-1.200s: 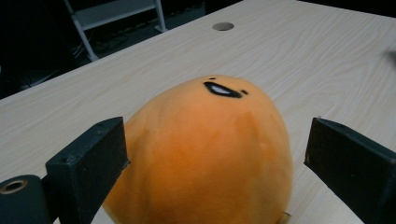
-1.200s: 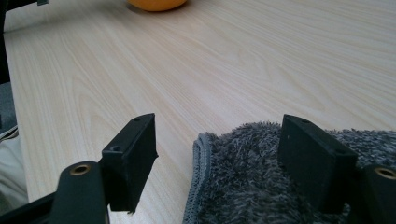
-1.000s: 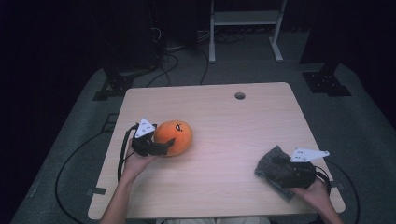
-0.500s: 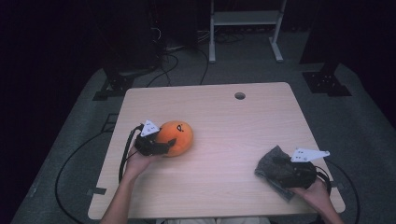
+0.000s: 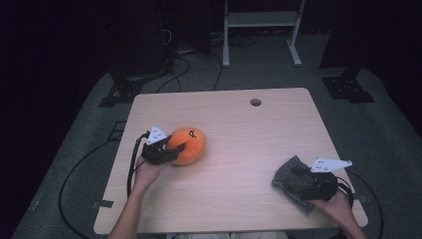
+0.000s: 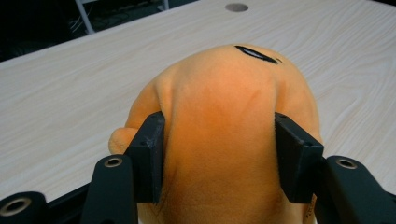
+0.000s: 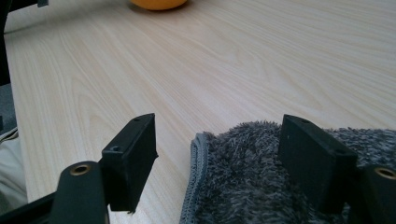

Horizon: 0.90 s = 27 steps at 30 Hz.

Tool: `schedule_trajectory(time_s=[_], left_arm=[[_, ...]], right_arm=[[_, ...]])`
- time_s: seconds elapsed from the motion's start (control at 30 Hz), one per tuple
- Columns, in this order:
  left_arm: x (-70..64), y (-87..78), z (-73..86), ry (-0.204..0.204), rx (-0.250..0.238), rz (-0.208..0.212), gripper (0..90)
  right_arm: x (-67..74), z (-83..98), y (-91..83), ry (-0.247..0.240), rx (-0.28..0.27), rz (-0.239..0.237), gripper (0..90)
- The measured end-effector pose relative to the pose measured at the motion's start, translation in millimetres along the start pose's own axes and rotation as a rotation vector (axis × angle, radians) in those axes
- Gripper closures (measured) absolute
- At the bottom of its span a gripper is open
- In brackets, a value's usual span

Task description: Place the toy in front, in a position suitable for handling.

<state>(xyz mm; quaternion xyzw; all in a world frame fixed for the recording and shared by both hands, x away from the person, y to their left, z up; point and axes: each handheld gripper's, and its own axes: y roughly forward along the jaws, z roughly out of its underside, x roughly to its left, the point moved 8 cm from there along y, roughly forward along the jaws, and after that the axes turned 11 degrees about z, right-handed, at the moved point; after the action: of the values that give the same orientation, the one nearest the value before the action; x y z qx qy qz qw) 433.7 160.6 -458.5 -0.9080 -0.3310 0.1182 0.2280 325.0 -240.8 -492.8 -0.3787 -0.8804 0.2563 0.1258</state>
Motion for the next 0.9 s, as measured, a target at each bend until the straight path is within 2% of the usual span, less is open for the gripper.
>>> schedule_trajectory(time_s=[0.2, 0.3, 0.37, 0.47, 0.53, 0.6, 0.63, 0.67, 0.7, 0.77, 0.9], left_arm=[[-5.2, -4.0, -12.4, 0.009, -0.021, 0.025, 44.5], [-12.3, -6.7, -22.0, 0.011, -0.056, 0.054, 44.7], [-18.5, -6.1, -26.7, 0.023, -0.058, 0.069, 45.3], [-31.7, -3.3, -32.9, 0.044, -0.063, 0.101, 45.4], [-47.6, 0.0, -38.5, 0.066, -0.069, 0.143, 45.4], [-56.6, 2.6, -40.9, 0.073, -0.071, 0.165, 45.4], [-56.6, 2.6, -40.9, 0.073, -0.071, 0.165, 45.4], [-66.5, 6.1, -42.3, 0.077, -0.072, 0.195, 45.4], [-72.5, 8.4, -42.8, 0.081, -0.074, 0.207, 45.3], [-76.9, 10.4, -42.6, 0.080, -0.073, 0.218, 45.3], [-94.4, 22.5, -36.5, 0.069, -0.062, 0.265, 45.2]], right_arm=[[-1.6, -0.2, -0.2, 0.003, -0.003, 0.002, 26.9], [-1.9, -0.3, -0.2, 0.005, -0.004, 0.003, 26.8], [-2.2, -0.1, -0.2, 0.007, -0.003, 0.003, 26.8], [-2.3, -0.4, -0.8, 0.005, -0.008, 0.005, 26.9], [-3.1, -0.7, -2.0, 0.007, -0.012, 0.008, 26.8], [-3.5, -0.5, -2.0, 0.008, -0.012, 0.010, 26.9], [-3.5, -0.5, -2.0, 0.008, -0.012, 0.010, 26.9], [-3.3, -0.4, -1.9, 0.009, -0.009, 0.009, 26.8], [-3.2, -0.4, -1.8, 0.009, -0.009, 0.009, 26.9], [-3.3, -0.3, -1.2, 0.008, -0.009, 0.008, 26.8], [-3.8, -0.3, -0.7, 0.007, -0.008, 0.007, 26.8]])
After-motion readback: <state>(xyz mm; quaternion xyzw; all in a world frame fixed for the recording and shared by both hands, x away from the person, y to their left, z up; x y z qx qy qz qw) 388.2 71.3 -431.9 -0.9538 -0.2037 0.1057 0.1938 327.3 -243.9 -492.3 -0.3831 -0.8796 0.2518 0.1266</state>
